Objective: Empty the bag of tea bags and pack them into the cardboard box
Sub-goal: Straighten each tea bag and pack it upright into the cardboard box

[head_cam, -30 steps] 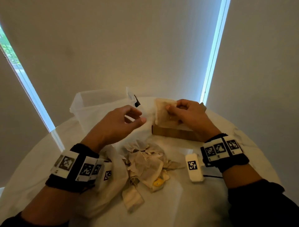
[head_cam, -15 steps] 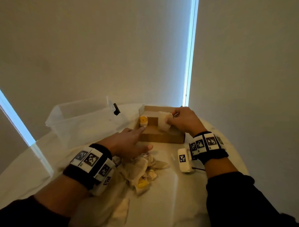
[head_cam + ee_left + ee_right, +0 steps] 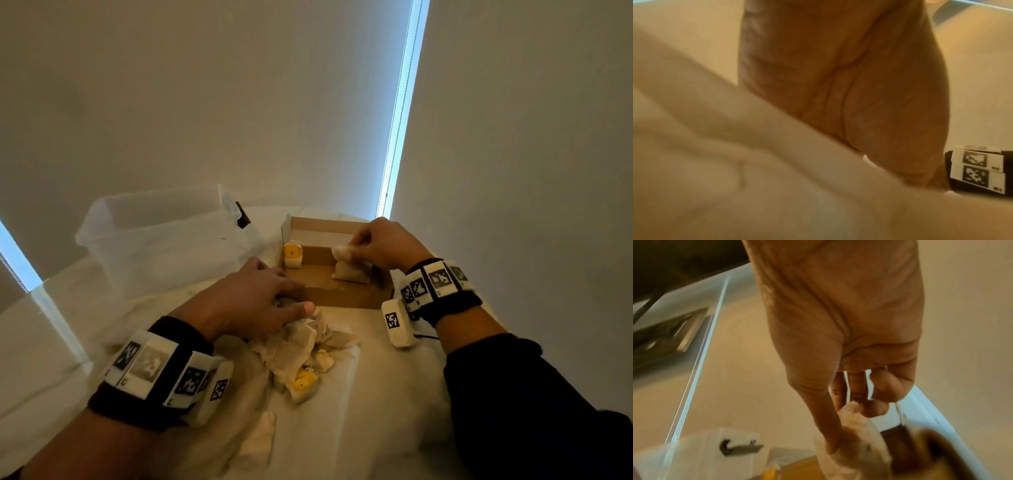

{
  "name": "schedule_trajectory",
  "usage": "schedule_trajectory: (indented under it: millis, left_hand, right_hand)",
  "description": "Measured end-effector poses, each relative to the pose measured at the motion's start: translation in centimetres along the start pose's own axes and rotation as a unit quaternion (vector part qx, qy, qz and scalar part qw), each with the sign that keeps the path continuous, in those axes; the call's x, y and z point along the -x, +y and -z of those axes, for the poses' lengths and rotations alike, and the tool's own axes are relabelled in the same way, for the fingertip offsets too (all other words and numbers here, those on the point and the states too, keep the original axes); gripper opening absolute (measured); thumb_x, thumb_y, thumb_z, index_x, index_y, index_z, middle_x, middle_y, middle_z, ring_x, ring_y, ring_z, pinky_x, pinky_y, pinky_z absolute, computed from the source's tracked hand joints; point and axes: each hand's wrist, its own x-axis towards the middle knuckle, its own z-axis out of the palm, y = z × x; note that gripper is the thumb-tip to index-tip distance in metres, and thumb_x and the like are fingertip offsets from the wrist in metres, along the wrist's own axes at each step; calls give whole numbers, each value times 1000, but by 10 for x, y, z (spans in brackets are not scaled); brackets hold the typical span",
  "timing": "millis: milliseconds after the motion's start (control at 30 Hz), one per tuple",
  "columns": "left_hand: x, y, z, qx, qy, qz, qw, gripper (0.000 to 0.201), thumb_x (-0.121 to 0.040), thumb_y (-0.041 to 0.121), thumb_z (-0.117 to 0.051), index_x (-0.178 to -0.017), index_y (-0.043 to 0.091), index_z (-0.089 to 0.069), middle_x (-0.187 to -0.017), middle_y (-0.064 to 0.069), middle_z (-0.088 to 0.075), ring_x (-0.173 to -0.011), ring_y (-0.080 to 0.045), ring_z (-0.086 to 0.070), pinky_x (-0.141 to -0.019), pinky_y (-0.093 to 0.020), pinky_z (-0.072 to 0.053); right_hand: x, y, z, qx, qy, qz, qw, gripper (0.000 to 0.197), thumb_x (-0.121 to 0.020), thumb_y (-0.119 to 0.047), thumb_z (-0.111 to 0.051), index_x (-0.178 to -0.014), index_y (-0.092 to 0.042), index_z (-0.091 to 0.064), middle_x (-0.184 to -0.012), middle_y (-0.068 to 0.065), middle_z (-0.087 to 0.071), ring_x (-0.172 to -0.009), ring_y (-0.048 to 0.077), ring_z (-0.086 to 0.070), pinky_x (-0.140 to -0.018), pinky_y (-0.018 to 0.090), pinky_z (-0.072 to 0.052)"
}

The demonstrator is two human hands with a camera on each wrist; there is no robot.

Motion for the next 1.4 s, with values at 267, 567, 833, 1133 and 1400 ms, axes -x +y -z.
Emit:
schedule_trajectory:
  millis: [267, 567, 833, 1133, 1400]
  left_hand:
    - [-2, -4, 2, 6, 9, -1, 1000, 55, -99, 72, -48, -149, 48, -54, -146, 13, -56, -137, -17, -32, -112, -50, -43]
    - [0, -2, 4, 1, 5, 8, 1000, 60, -100, 71, -47, -154, 45, -50, -153, 13, -52, -144, -17, -28, -113, -51, -43]
    - [-1, -1, 4, -1, -2, 17, 1000, 62, -100, 71, -47, -157, 46, -45, -156, 14, -49, -148, -17, -26, -114, -51, -42]
    - [-2, -1, 3, -3, 0, 20, 1000, 64, -99, 72, -48, -157, 46, -45, -155, 13, -51, -148, -17, -26, -114, -52, -42]
    - [-1, -2, 2, -7, 2, 20, 1000, 65, -98, 73, -47, -158, 46, -43, -155, 14, -50, -149, -16, -25, -114, -52, -43]
  right_hand:
    - [10, -32, 51, 99, -74, 35, 992, 21, -91, -32, -84, -109, -24, -79, -101, -9, -72, -96, 12, -65, -87, 33, -53]
    - [-14, -10, 32, 164, -79, -8, 983, 24, -88, -26, -87, -111, -23, -80, -110, -4, -68, -110, 20, -62, -92, 35, -49]
    - [-20, -1, 31, 142, -27, -6, 990, 27, -83, -25, -91, -107, -26, -78, -111, 0, -71, -106, 21, -67, -100, 44, -58]
    - [7, -14, 31, 192, -59, 53, 978, 24, -95, -10, -74, -110, -26, -84, -114, -3, -73, -105, 18, -68, -87, 30, -54]
    - [6, -20, 22, 250, -106, 49, 961, 27, -102, -20, -66, -125, -27, -79, -123, 2, -70, -108, 24, -66, -91, 36, -58]
